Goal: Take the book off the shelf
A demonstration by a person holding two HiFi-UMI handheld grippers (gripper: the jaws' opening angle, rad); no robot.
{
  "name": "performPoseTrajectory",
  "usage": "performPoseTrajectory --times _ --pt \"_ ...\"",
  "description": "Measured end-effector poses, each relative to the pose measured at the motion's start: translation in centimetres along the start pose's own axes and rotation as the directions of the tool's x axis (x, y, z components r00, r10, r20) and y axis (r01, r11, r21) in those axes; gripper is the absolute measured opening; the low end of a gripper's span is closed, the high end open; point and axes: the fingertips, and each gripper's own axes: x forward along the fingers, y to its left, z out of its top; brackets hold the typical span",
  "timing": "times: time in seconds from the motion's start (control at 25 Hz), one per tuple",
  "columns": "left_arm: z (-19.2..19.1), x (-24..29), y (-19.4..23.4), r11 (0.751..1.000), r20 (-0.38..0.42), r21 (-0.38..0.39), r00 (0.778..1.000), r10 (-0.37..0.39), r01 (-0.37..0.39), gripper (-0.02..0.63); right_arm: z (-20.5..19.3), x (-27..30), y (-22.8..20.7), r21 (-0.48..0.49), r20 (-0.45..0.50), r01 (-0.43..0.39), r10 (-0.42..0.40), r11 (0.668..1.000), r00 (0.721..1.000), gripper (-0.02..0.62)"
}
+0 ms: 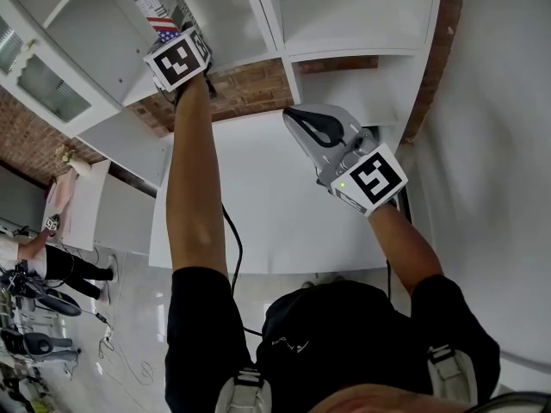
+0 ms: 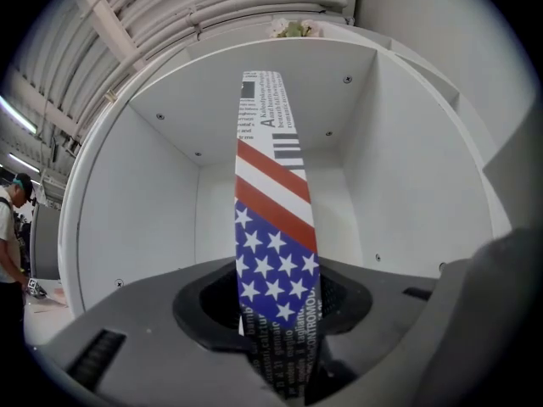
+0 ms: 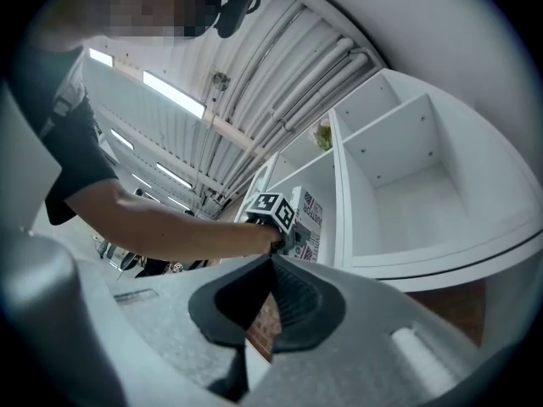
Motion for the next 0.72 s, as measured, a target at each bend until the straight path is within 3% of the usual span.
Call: performPoseTrajectory --times 0.24,0.48,0.72 --pt "0.4 -1.4 0.4 0.999 0.034 -0.049 0.999 -0.003 0.004 0.152 -0.2 0.9 0.4 0.006 0.001 0.005 -0.005 1.000 1.000 0.002" --pt "1.2 -5.0 0.6 0.988 0.116 -0.128 0.991 -0.072 0.087 0.151 0.5 1.4 0.4 0.015 0.016 0.023 -0.024 1.000 1.000 0.002" --pt "1.5 -10.9 0.8 0.971 0.219 -0.144 0.963 -0.158 0.192 0.152 1.0 2.3 1.6 0.004 0.018 0.019 -0.019 1.000 1.000 0.002"
